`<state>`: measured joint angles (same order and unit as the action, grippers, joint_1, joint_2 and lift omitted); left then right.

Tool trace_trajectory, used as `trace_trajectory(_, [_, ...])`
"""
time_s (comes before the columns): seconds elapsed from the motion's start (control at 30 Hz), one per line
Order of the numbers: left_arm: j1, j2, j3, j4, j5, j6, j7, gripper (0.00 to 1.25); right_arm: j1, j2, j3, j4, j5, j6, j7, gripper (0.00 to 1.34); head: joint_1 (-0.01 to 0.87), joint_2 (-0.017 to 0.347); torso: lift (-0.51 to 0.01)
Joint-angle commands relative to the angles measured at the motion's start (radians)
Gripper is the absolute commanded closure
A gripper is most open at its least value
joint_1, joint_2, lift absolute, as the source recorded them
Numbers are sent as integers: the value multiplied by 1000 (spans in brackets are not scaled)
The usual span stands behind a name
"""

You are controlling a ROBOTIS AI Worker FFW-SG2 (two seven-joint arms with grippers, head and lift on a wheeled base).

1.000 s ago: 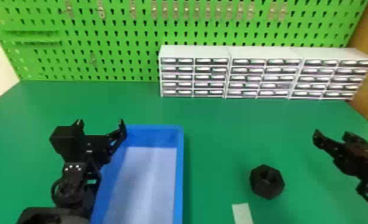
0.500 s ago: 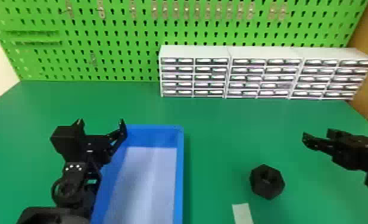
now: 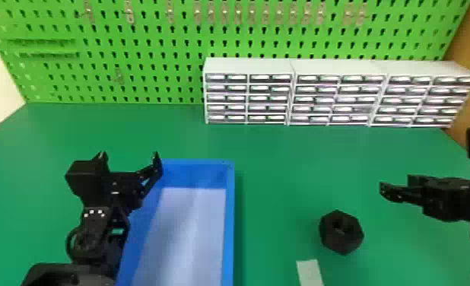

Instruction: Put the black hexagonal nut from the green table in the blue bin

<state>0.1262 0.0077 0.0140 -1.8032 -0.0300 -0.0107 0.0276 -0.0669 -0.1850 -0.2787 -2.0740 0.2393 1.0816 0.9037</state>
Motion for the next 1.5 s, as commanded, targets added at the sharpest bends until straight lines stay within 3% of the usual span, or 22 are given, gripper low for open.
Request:
trace_trajectory(0.0, [-2,0,3,1,1,0,0,140,-19,-11,16,5,69,29,50,444,657,57,-95])
trace_trajectory(0.8, [-11,0,7,2,-5,0,0,140,-77,-36,87,107,367,70,403,446,657,57,-95])
trace_trajectory(1.47, [-14,0,6,2,-4,-2,0,140,-91,-39,110,150,420,72,463,446,657,57,-95])
